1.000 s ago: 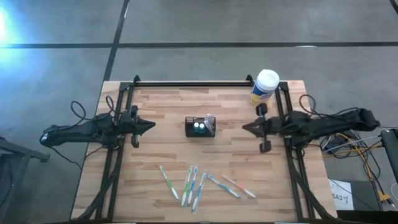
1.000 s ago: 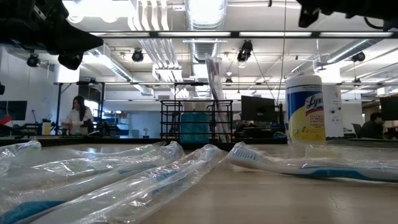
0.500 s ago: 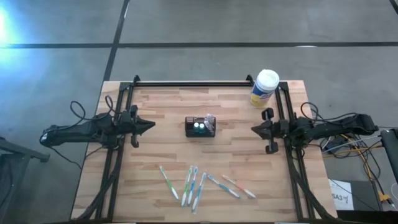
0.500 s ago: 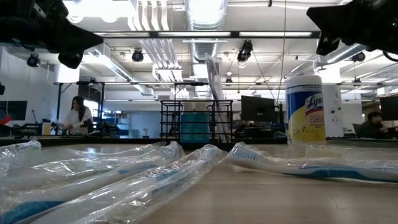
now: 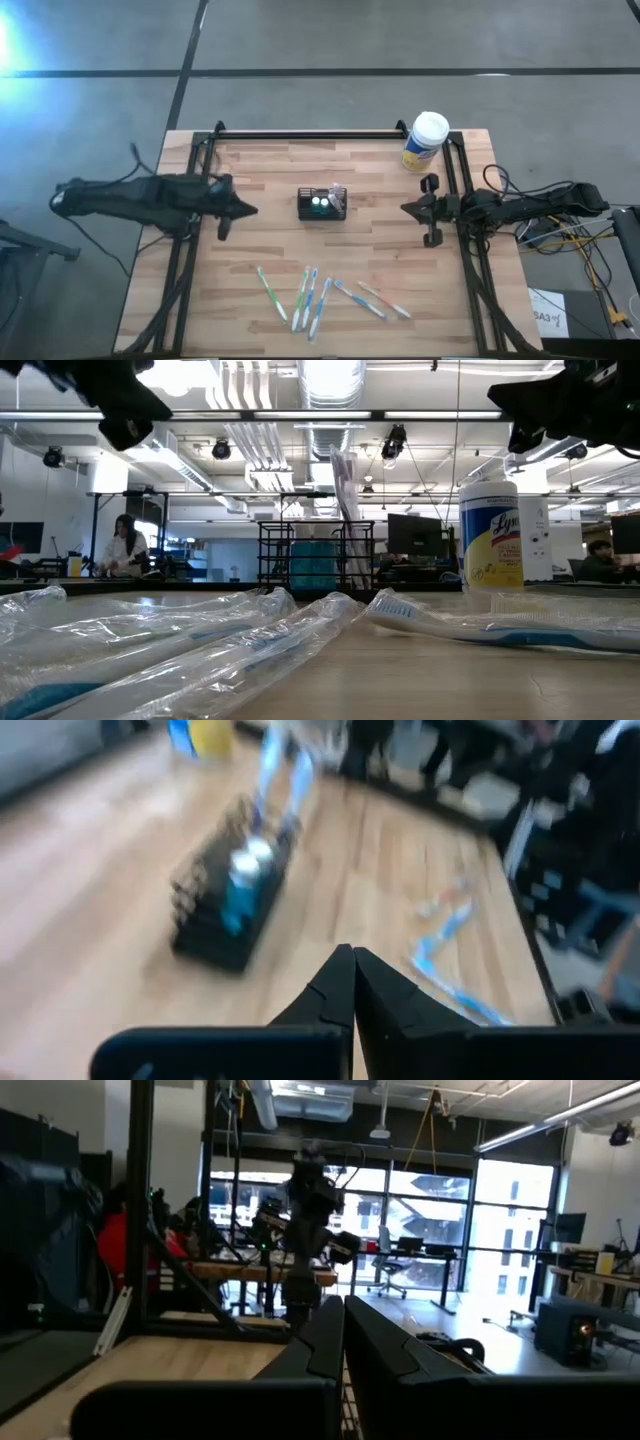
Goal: Pick & Place toothbrushing station
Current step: Put the left green toothbrush in the wire organizer
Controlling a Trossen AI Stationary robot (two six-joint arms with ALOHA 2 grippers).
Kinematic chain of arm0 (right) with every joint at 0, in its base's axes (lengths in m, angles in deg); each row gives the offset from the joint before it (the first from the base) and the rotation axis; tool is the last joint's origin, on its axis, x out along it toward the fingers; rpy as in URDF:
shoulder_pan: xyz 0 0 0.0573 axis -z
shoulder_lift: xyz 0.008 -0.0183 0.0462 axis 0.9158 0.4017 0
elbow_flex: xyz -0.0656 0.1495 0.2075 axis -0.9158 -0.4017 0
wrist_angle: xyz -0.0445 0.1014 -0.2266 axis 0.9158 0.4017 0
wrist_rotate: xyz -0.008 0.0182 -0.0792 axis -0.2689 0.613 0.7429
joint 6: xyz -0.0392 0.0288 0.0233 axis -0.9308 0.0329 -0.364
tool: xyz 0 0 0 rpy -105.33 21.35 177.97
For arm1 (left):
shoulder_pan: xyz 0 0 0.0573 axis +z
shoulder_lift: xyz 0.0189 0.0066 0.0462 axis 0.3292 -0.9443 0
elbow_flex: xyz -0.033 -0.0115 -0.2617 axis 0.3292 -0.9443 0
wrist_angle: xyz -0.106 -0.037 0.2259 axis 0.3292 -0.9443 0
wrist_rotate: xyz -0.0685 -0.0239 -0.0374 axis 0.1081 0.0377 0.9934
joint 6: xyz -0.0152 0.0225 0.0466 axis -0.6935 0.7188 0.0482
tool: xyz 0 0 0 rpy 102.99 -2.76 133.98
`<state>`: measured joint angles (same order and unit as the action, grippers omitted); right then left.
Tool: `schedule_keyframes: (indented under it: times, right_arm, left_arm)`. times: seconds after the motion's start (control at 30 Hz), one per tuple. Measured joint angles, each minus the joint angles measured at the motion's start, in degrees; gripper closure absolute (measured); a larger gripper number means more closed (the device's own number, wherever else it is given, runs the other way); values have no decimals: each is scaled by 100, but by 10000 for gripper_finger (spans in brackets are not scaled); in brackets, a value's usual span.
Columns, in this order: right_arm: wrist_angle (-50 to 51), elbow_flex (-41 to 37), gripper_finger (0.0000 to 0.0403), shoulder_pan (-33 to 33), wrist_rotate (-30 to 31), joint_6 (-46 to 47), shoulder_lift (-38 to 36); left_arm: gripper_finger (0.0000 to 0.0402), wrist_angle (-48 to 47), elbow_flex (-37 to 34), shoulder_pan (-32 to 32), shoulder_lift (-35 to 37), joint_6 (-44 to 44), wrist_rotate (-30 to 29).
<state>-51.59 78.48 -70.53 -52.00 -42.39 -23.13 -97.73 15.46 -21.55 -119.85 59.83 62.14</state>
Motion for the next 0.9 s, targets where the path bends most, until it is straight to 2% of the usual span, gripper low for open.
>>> schedule_keyframes:
  times: [0.2,0.3,0.5,0.63,0.8,0.9]
  right_arm:
    - [13,0,394,0,5,-62,135]
    - [29,2,394,0,3,40,166]
    - [456,2,394,0,0,211,182]
    - [757,2,394,0,-6,351,177]
    - [908,2,394,-2,-104,486,182]
    - [915,2,394,-17,-119,524,177]
  left_arm:
    - [399,-1423,1356,-943,-1726,-865,-130]
    - [399,-2045,1780,-1313,-2474,-1348,-30]
    - [398,-1606,2355,-1923,-3753,-2133,650]
    - [398,-1418,2922,-2233,-4599,-2160,821]
    - [397,-1374,3841,-2453,-5439,-1552,93]
    - [397,-928,4566,-2582,-5673,-869,-813]
